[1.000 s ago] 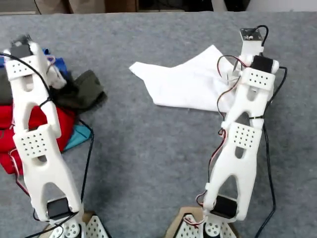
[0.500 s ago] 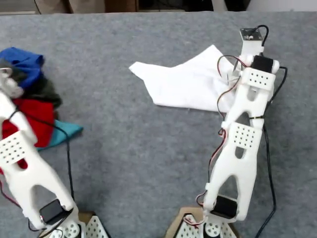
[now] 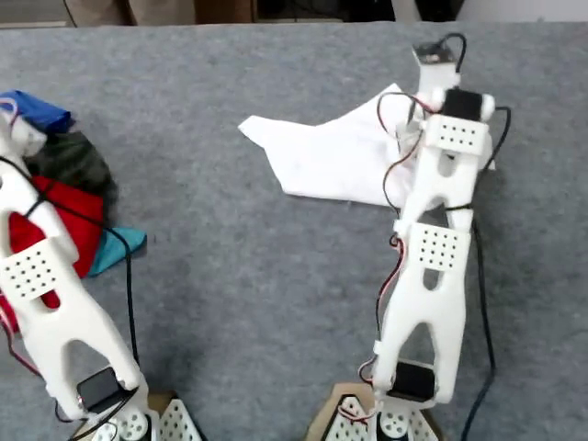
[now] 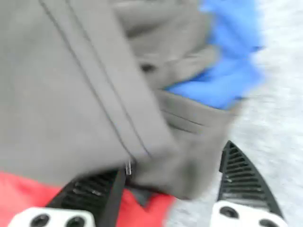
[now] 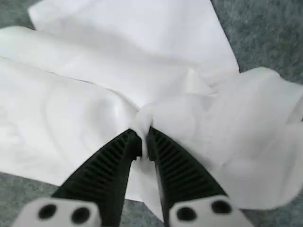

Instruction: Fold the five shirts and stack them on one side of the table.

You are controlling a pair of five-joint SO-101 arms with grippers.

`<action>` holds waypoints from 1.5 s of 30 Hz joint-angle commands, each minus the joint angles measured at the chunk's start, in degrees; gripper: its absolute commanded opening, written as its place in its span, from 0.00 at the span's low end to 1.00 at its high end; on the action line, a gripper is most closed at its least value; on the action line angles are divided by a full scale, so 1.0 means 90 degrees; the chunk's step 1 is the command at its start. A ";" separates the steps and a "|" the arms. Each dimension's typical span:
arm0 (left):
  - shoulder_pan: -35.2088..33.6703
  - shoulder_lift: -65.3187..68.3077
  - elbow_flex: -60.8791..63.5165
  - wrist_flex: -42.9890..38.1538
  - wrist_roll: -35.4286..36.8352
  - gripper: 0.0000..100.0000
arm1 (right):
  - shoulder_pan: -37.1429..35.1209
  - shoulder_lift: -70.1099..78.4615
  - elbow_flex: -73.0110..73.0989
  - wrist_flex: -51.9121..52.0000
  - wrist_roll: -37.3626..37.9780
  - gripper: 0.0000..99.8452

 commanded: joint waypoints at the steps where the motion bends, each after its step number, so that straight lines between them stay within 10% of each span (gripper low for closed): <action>1: 0.0508 -0.1079 0.0342 0.0088 0.0088 0.30 | -0.0454 -0.1353 0.0376 0.0166 0.0508 0.01; 16: 0.0879 -0.6032 0.7492 0.0039 -0.0606 0.30 | -0.2847 -0.7389 0.4987 0.0156 0.1758 0.01; 28: 0.0996 -0.9470 1.0589 -0.0791 -0.0869 0.30 | -0.1783 -1.0759 0.9822 -0.0283 0.2842 0.01; 36: 0.2354 -1.1346 1.2444 -0.1739 -0.0674 0.27 | -0.0943 -1.1306 1.3133 -0.2217 0.3370 0.10; 45: 0.2510 -1.1961 1.3040 -0.1592 -0.1455 0.20 | -0.0689 -1.1297 1.3260 -0.2764 0.2921 0.29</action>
